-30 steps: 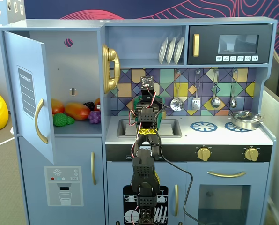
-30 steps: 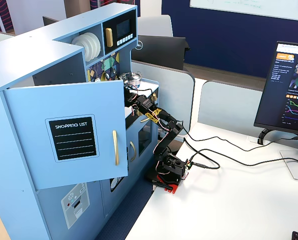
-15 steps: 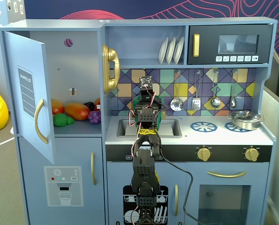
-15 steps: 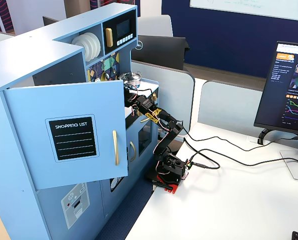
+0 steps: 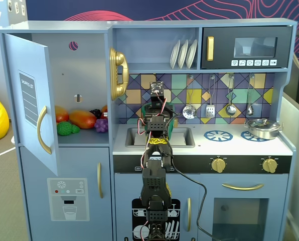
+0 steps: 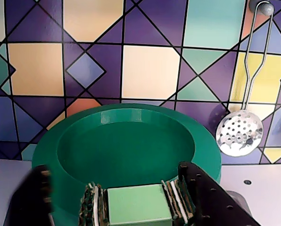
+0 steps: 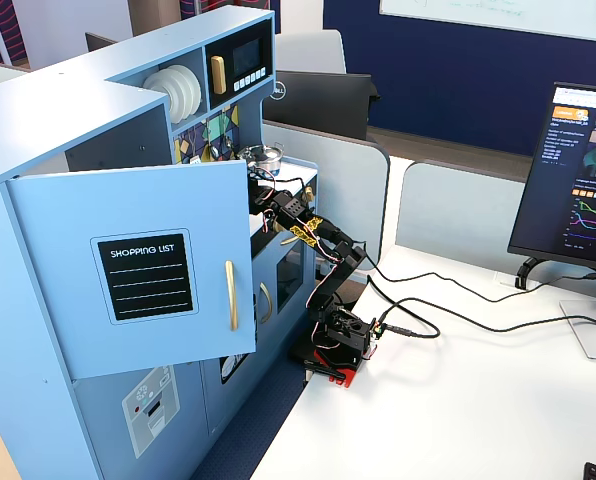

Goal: Pick up the lid from the counter and put it on the green recipient

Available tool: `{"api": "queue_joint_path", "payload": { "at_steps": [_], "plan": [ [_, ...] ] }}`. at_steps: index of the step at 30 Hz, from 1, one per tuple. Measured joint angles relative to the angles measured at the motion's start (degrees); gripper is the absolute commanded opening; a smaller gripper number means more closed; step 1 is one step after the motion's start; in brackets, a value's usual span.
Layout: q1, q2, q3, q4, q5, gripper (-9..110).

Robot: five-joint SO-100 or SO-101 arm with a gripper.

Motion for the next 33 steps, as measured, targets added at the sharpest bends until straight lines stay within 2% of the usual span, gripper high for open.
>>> {"api": "queue_joint_path", "payload": {
  "at_steps": [11,17,27,31,33],
  "plan": [
    [2.11,0.0,0.0,-0.35,0.09,44],
    [3.52,5.54,0.0,2.11,0.09,43],
    [3.78,24.87,8.09,23.29,0.53,36],
    [3.78,32.78,16.7,34.54,1.49,29],
    [3.78,36.12,21.45,40.52,0.53,21]
  ]
}}
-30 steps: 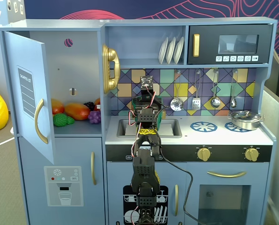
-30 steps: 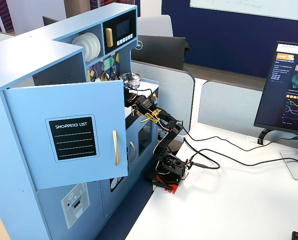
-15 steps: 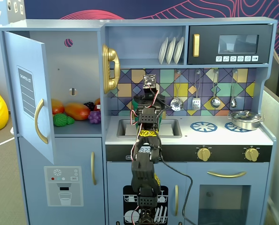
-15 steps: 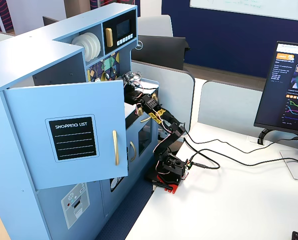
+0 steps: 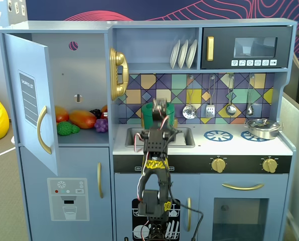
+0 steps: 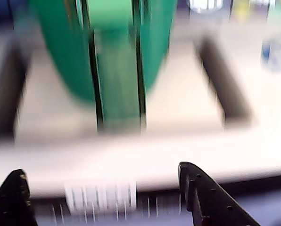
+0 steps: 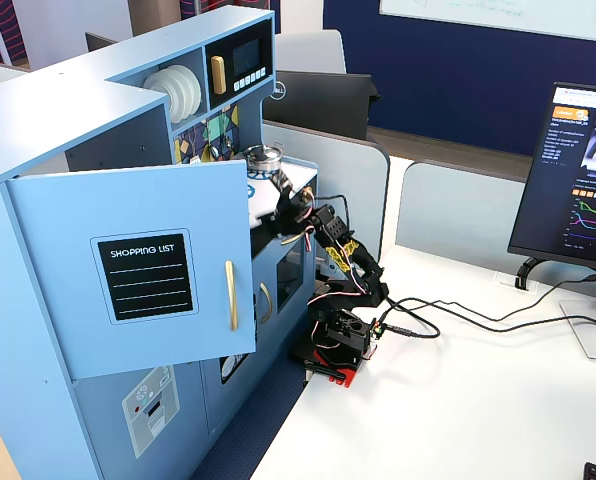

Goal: Pick up the lid from the counter and put it on the green recipient

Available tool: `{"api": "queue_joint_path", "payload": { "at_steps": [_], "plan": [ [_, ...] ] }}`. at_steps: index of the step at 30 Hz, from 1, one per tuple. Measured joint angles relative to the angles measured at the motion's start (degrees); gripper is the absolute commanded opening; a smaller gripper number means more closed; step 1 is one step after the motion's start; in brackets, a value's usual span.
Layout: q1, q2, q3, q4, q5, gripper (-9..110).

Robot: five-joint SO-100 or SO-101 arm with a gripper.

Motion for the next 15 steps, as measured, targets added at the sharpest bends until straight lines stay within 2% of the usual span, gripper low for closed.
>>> {"api": "queue_joint_path", "payload": {
  "at_steps": [2,6,9,15],
  "plan": [
    [0.0,2.72,4.75,5.54,-3.43,13],
    [-1.05,5.1,14.94,8.88,-0.44,8],
    [-3.08,4.57,23.91,5.98,3.78,0],
    [-5.89,5.54,42.63,-1.58,6.15,0]
  ]
}}
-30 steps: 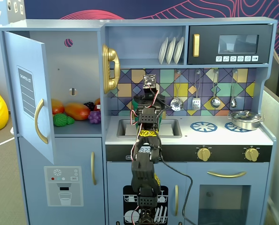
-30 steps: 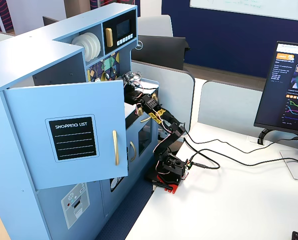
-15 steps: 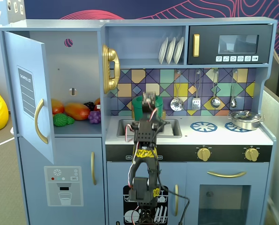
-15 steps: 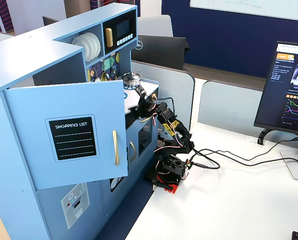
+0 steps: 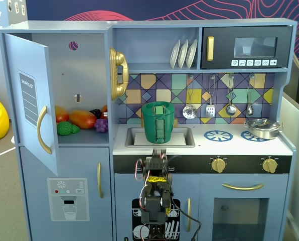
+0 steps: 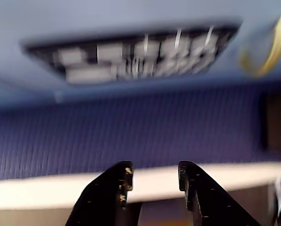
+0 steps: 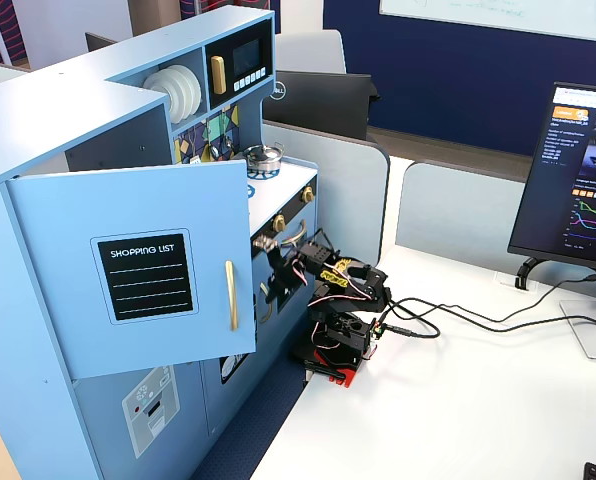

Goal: Pick up the lid from the counter and put it on the green recipient

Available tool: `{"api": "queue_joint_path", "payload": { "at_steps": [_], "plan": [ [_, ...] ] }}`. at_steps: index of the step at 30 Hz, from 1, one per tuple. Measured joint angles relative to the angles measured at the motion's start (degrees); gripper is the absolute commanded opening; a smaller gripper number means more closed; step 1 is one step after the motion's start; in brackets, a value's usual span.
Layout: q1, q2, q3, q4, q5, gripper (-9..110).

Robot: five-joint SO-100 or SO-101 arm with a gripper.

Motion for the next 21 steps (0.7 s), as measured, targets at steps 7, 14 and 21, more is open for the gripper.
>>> {"api": "queue_joint_path", "payload": {
  "at_steps": [7,14,21],
  "plan": [
    [-1.76,8.79,14.68,3.08,4.66,1],
    [-2.11,17.31,16.08,13.54,7.21,6],
    [-1.49,22.06,16.0,17.4,5.98,6]
  ]
}}
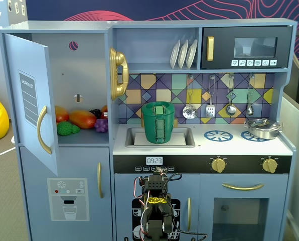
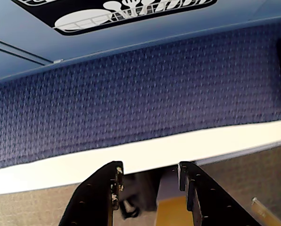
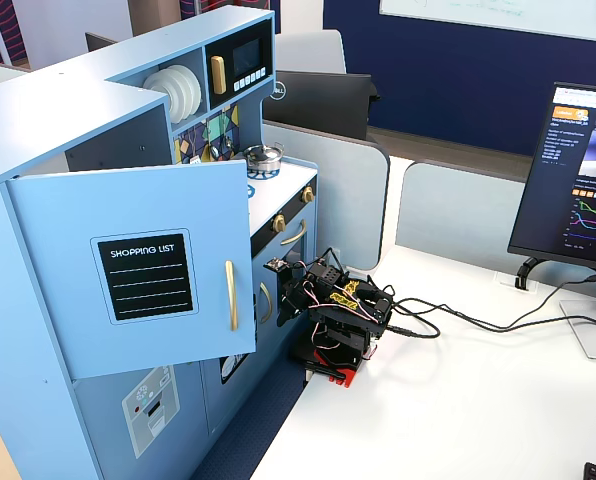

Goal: Pick up the lid from the counter and put it on the green recipient

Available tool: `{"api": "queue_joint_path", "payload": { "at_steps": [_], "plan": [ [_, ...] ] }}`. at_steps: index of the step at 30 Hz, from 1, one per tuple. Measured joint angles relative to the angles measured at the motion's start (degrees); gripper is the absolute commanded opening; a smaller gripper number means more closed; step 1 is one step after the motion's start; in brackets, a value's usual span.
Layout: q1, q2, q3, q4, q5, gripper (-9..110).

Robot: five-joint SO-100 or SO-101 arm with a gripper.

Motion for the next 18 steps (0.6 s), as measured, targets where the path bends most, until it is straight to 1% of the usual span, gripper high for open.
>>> {"api": "queue_joint_path", "payload": {
  "at_steps": [5,18],
  "plan": [
    [0.18,0.0,0.0,0.44,-2.02,7],
    [0.18,0.0,0.0,0.44,-2.02,7]
  ]
}}
